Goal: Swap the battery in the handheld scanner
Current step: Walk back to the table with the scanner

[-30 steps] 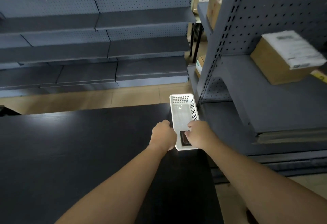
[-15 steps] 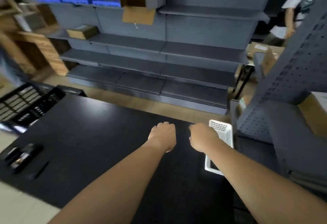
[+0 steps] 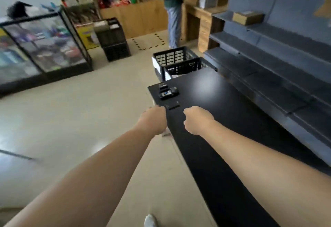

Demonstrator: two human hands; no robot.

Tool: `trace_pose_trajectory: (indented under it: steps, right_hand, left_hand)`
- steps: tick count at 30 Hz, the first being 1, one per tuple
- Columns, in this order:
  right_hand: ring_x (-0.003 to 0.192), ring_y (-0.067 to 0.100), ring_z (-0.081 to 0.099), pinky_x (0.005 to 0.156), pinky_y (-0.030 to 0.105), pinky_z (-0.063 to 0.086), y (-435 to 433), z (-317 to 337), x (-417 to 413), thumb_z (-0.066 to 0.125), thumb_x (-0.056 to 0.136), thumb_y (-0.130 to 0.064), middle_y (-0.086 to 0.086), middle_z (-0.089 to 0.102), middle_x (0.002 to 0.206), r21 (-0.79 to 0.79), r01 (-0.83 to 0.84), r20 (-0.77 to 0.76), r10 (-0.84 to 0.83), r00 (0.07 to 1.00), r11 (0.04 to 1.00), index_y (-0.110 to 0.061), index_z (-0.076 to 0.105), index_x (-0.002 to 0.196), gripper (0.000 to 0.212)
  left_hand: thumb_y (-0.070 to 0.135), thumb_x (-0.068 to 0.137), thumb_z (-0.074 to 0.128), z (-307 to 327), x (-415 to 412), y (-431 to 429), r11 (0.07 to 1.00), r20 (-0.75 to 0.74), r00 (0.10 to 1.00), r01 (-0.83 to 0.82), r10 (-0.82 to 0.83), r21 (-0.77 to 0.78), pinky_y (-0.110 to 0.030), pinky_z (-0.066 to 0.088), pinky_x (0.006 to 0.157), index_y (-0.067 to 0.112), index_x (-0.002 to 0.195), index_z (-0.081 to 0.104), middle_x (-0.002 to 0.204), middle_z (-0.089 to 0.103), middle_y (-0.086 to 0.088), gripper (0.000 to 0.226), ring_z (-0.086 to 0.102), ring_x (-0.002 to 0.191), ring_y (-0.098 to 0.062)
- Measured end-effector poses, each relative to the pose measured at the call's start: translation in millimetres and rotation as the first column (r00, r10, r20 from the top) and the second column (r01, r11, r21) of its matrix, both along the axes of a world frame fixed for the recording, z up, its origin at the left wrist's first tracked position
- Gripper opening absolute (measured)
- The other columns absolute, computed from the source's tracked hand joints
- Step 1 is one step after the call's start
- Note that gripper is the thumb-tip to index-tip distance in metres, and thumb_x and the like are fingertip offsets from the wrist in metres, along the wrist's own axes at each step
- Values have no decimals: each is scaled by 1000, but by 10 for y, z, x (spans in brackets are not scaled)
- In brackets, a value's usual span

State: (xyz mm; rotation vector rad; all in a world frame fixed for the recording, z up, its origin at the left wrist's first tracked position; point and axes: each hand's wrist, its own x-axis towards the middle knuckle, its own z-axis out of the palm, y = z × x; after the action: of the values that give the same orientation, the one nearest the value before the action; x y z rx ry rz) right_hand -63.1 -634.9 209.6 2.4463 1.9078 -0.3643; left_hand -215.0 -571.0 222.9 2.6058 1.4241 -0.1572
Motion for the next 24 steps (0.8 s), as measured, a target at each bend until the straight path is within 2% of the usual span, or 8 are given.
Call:
trace_pose_trajectory:
  steps: [4,7,9,11,14,18,21,24]
  right_hand:
    - [101,32,62,70,35,46,700,158,-826,49,88,-6,10,63,115,-32,-137,16,138,990,990,-11,62,109,25]
    - [99,33,63,70,34,47,1153,190,-1307,47,83,-2,8,63,109,-33,-186,50,188,981,982,-10,63,105,28]
    - [99,32,63,71,33,47,1479,188,-1575,49,84,-4,7,61,104,-40,-205,59,207,977,978,-11,62,102,23]
    - [98,33,64,73,33,50,1811,173,-1786,48,83,-4,8,64,106,-37,-217,51,219,974,976,-11,63,103,26]
    - [95,33,63,73,33,51,2228,142,-2023,45,80,-2,7,60,100,-22,-228,23,229,973,973,-12,58,95,23]
    - [89,33,61,67,32,46,2694,110,-2195,45,81,-2,10,60,101,-45,-200,0,200,980,979,-11,62,97,25]
    - [87,33,62,61,28,44,3091,75,-2235,45,81,-3,11,61,103,-101,-174,-24,172,985,980,-10,63,98,26]
    - [98,34,64,75,32,54,3583,26,-2218,48,82,-8,13,63,117,-67,-167,-46,164,985,984,-11,64,115,37]
  left_hand:
    - [6,95,44,-3,-925,438,985,12,985,-172,172,5,-38,42,82,6,123,57,124,55,-13,31,53,114,-34]
    - [5,95,45,-4,-1442,769,971,7,971,-238,238,31,-35,38,78,5,115,59,122,55,-13,25,52,113,-33]
    - [6,94,45,11,-1738,1033,965,4,966,-259,259,24,-37,42,80,5,112,59,120,56,-14,22,53,112,-34]
    - [6,94,45,6,-1994,1346,963,6,964,-268,267,28,-40,48,85,5,106,59,118,57,-15,19,55,109,-35]
    - [6,92,44,-15,-2281,1799,964,-5,964,-265,265,24,-40,50,87,11,85,53,113,57,-12,12,56,104,-34]
    - [6,91,44,-54,-2448,2303,968,-23,968,-251,251,15,-40,50,87,13,75,42,109,58,-11,18,56,103,-34]
    - [8,92,44,-94,-2490,2685,971,-21,971,-237,237,-10,-45,52,91,12,76,45,113,60,-11,16,57,106,-33]
    - [8,92,42,-154,-2482,3135,973,-25,973,-230,230,-19,-44,51,88,16,67,37,110,60,-13,26,57,105,-34]
